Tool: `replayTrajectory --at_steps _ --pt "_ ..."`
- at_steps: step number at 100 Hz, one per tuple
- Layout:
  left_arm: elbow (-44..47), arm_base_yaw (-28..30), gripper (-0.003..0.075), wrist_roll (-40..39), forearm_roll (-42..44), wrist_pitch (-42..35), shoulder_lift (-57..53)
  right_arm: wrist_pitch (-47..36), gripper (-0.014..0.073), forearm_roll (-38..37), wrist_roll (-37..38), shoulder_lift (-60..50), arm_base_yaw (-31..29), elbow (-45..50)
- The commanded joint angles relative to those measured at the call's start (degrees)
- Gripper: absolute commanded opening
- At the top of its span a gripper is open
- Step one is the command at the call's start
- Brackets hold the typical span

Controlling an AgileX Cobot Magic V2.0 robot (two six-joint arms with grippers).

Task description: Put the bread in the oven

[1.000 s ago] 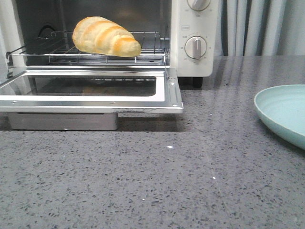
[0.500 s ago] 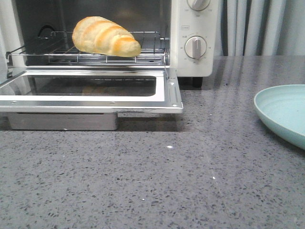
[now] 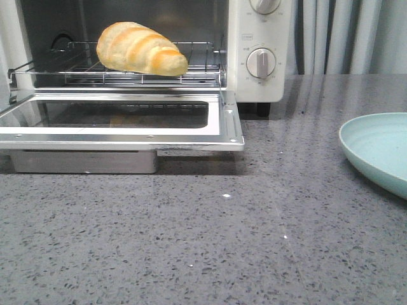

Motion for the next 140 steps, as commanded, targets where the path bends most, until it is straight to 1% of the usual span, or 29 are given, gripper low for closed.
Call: replayTrajectory --at_steps 1,8,18,29,35,42,61,75,92,140 --pt "1.3 -0.5 -0.002 -0.6 -0.6 -4.3 -1.8 -4.4 -0.0044 -0.4 -0.4 -0.6 -0.2 -1.4" --pt "1.3 -0.5 -0.002 -0.6 -0.6 -4.3 -1.8 -4.4 -0.0044 -1.1 -0.4 -0.6 -0.2 -1.4" --pt "1.3 -0.5 -0.002 -0.6 -0.6 -4.3 -1.8 -4.7 -0.0044 -4.3 -0.4 -0.6 -0.2 -0.7" --pt "1.3 -0.5 -0.002 -0.6 -0.6 -4.3 -1.8 -7.9 -0.0044 -6.8 -0.4 -0.6 -0.2 1.9" --pt "1.3 -0.5 -0.002 -0.6 -0.6 -4.3 -1.8 -11.1 -0.0044 -6.8 -0.4 -0.6 -0.2 3.5" --pt "1.3 -0.5 -0.002 -0.6 -0.6 -4.3 -1.8 -10.3 -0.0044 -6.9 -0.6 -0.6 -0.2 3.4" --pt "1.3 -0.5 -0.002 -0.6 -0.6 -4.3 -1.8 -11.0 -0.0044 -6.9 -7.3 -0.6 -0.2 3.4" --pt "1.3 -0.5 -0.002 -0.6 -0.6 -4.3 -1.8 -12.3 -0.0044 -6.9 -9.4 -0.6 -0.2 3.4" --pt "1.3 -0.5 -0.002 -0.6 -0.6 -4.3 -1.8 -14.7 -0.0044 -7.0 -9.9 -0.6 -0.2 3.4" --pt "1.3 -0.5 -0.002 -0.6 -0.6 -4.3 -1.8 -14.5 -0.0044 -6.1 -9.9 -0.6 -0.2 3.4"
